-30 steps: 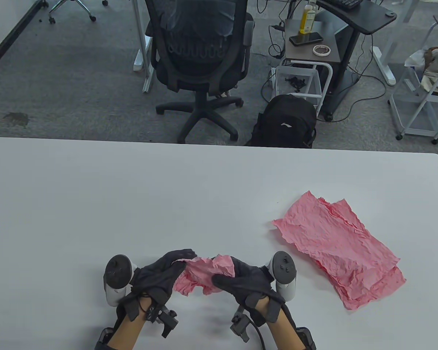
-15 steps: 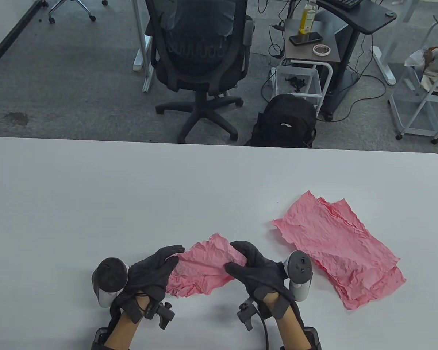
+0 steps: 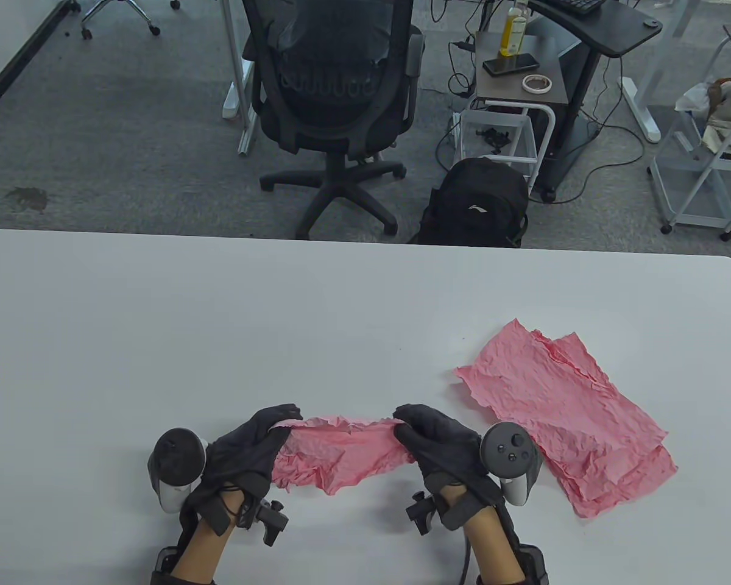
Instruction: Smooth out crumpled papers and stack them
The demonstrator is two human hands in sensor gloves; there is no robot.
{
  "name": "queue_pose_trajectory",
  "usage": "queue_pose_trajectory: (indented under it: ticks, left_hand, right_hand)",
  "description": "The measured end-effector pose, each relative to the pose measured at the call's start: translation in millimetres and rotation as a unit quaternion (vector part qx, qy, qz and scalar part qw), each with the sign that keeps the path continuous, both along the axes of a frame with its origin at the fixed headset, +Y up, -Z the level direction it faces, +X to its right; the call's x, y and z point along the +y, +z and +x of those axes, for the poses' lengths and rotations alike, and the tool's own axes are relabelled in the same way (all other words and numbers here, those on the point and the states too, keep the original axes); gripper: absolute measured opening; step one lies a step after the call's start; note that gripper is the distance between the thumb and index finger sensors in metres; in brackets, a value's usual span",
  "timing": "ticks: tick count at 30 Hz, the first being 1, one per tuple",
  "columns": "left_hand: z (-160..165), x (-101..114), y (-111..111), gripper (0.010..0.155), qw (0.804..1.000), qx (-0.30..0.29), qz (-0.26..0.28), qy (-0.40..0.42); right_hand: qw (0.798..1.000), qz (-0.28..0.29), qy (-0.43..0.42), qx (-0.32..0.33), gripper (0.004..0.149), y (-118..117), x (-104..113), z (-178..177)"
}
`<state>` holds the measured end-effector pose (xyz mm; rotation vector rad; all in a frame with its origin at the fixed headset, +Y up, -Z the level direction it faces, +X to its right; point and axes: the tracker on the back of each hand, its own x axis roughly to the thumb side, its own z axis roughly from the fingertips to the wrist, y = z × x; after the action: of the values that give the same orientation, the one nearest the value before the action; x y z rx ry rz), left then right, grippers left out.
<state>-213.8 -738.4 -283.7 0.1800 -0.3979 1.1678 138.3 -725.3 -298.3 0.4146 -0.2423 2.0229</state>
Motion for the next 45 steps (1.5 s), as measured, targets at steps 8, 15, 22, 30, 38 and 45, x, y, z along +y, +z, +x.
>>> queue_pose_trajectory:
  ticks: [8,15,22,30,38,45]
  left_hand:
    - [21,10,10,0.046,0.995,-0.004,0.062,-0.081]
    - [30,10,9,0.071,0.980,-0.062,0.044,-0.182]
    - [19,5,5,0.044,0.978,0.012,0.000,-0.209]
    - [3,-1,-3,0.044,0.982,0.053,-0.030,-0.176]
    - [-4,-3,-5,0.044,0.998,0.001,-0.055,0.006]
    - [6,1,-1,0.046,0.965,0.087,0.020,-0.247]
  right_hand:
    - [0.982,-0.088,0.012,0.164,0.101,15,-1,-46]
    - [0.941,-0.078,-0.266,0.194,0.039,7,-6,-39]
    - [0.961,-0.028,-0.233,0.148,0.039,9,4,-29]
    - [0.966,-0.011,-0.251,0.058,0.041,3,-1,-9]
    - [0.975,-0.009,-0.220,-0.038,0.040,1,-1,13]
    - [0.982,0.000,-0.180,-0.059,0.040,4,1,14]
